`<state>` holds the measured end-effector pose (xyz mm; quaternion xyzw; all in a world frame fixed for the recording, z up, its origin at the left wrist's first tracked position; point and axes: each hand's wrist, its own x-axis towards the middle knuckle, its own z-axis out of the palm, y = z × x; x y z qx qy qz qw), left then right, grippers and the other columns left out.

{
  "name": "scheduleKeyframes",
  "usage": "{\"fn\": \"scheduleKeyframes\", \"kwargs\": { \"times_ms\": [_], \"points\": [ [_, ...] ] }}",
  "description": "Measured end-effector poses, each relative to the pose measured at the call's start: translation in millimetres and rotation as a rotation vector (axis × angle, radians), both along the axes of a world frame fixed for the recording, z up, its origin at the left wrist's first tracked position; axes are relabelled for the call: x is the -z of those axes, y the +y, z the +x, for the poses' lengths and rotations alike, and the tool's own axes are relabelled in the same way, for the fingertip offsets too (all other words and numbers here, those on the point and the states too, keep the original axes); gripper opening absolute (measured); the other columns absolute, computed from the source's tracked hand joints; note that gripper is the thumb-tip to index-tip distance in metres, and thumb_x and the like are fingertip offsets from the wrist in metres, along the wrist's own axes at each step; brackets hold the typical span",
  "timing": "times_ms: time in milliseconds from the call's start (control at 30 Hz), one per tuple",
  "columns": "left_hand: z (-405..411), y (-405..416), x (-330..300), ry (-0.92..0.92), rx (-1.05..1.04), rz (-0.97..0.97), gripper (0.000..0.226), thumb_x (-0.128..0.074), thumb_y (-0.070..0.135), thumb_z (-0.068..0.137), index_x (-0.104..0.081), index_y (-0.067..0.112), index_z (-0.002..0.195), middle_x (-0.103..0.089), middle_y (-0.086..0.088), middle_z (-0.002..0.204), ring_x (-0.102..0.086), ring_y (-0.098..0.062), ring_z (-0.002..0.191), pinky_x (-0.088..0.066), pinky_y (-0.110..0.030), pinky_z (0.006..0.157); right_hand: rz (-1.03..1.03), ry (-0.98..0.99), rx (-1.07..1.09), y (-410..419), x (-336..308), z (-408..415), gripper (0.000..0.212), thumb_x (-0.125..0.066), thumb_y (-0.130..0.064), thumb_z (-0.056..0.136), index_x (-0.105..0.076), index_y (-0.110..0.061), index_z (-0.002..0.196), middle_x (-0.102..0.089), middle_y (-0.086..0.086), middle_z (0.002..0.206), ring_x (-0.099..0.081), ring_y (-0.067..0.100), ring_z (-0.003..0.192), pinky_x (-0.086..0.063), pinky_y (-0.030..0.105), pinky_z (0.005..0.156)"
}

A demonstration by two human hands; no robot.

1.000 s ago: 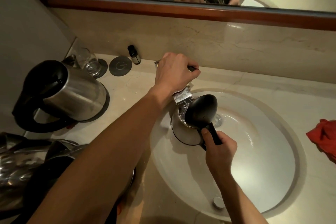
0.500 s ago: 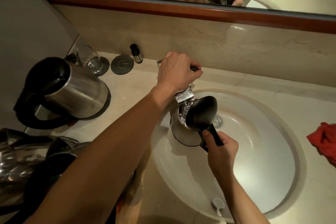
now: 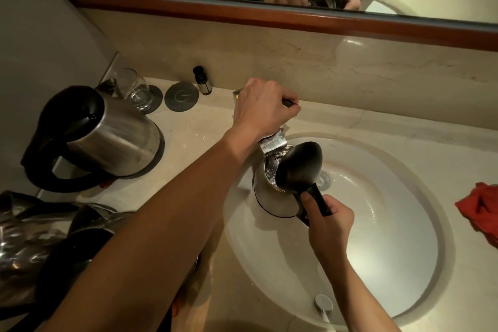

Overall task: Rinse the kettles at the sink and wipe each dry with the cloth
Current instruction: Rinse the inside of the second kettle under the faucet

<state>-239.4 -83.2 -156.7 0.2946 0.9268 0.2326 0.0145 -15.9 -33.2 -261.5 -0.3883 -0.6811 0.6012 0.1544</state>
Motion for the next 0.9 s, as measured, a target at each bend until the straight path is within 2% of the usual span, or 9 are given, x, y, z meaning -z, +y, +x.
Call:
{"fn": "scheduleKeyframes", "kwargs": {
  "times_ms": [133, 333, 433, 533, 700, 767, 900],
  "points": [
    [-0.4, 0.0, 0.4, -0.006, -0.009, -0.007, 0.020, -0.063, 0.044, 0.086, -0.078, 0.035, 0.094, -0.076, 0.004, 0.085, -0.062, -0.026, 0.092, -0.038, -0.031, 0.083, 0.001, -0.003, 0.009, 0.4, -1.7, -1.0, 0.074, -0.067, -0.055, 0.066, -0.043, 0.014, 0.065, -0.033, 0.011, 0.057, -0.031, 0.020, 0.058, -0.028, 0.036, 0.059],
    [-1.2, 0.0, 1.1, -0.013, -0.007, -0.001, 0.020, -0.064, 0.045, 0.086, -0.078, 0.035, 0.096, -0.076, 0.005, 0.086, -0.063, -0.026, 0.093, -0.038, -0.031, 0.083, -0.003, 0.002, 0.012, 0.9, -3.8, -1.6, 0.076, -0.067, -0.057, 0.066, -0.045, 0.016, 0.066, -0.036, 0.011, 0.058, -0.032, 0.021, 0.057, -0.029, 0.035, 0.058],
    [-1.2, 0.3, 1.4, -0.008, -0.010, -0.009, 0.021, -0.063, 0.045, 0.086, -0.078, 0.035, 0.096, -0.076, 0.005, 0.088, -0.062, -0.026, 0.095, -0.038, -0.031, 0.083, -0.008, 0.010, 0.019, 0.7, -4.5, -1.2, 0.076, -0.067, -0.057, 0.066, -0.044, 0.015, 0.065, -0.034, 0.019, 0.056, -0.031, 0.022, 0.057, -0.027, 0.035, 0.058],
    [-0.8, 0.1, 1.4, -0.010, -0.005, -0.009, 0.021, -0.063, 0.046, 0.086, -0.078, 0.036, 0.096, -0.076, 0.005, 0.088, -0.063, -0.026, 0.094, -0.040, -0.031, 0.084, 0.001, -0.001, 0.011, 0.7, -3.3, -1.8, 0.076, -0.066, -0.058, 0.067, -0.048, 0.016, 0.067, -0.041, 0.033, 0.060, -0.035, 0.022, 0.056, -0.030, 0.035, 0.058],
    [-0.3, -0.7, -0.7, -0.001, 0.001, -0.006, 0.021, -0.063, 0.044, 0.087, -0.078, 0.034, 0.097, -0.076, 0.004, 0.088, -0.063, -0.026, 0.095, -0.037, -0.030, 0.082, -0.001, -0.015, 0.016, 0.6, -3.7, -3.4, 0.076, -0.066, -0.059, 0.066, -0.051, 0.016, 0.068, -0.042, 0.034, 0.062, -0.036, 0.022, 0.056, -0.032, 0.035, 0.059],
    [0.4, -0.8, -1.7, 0.003, 0.006, -0.012, 0.021, -0.063, 0.044, 0.087, -0.078, 0.034, 0.098, -0.076, 0.004, 0.089, -0.062, -0.026, 0.095, -0.035, -0.029, 0.082, -0.002, -0.008, 0.015, 0.5, -4.9, -3.3, 0.076, -0.065, -0.059, 0.065, -0.049, 0.015, 0.067, -0.040, 0.031, 0.060, -0.035, 0.021, 0.056, -0.031, 0.034, 0.058],
    [0.8, -0.5, -2.4, -0.006, -0.005, -0.007, 0.020, -0.064, 0.043, 0.087, -0.078, 0.034, 0.097, -0.076, 0.003, 0.087, -0.061, -0.027, 0.095, -0.034, -0.030, 0.079, -0.003, 0.008, 0.025, 0.2, -6.9, -3.3, 0.076, -0.066, -0.059, 0.066, -0.044, 0.014, 0.064, -0.035, 0.012, 0.056, -0.032, 0.020, 0.055, -0.029, 0.034, 0.057]
  ]
}}
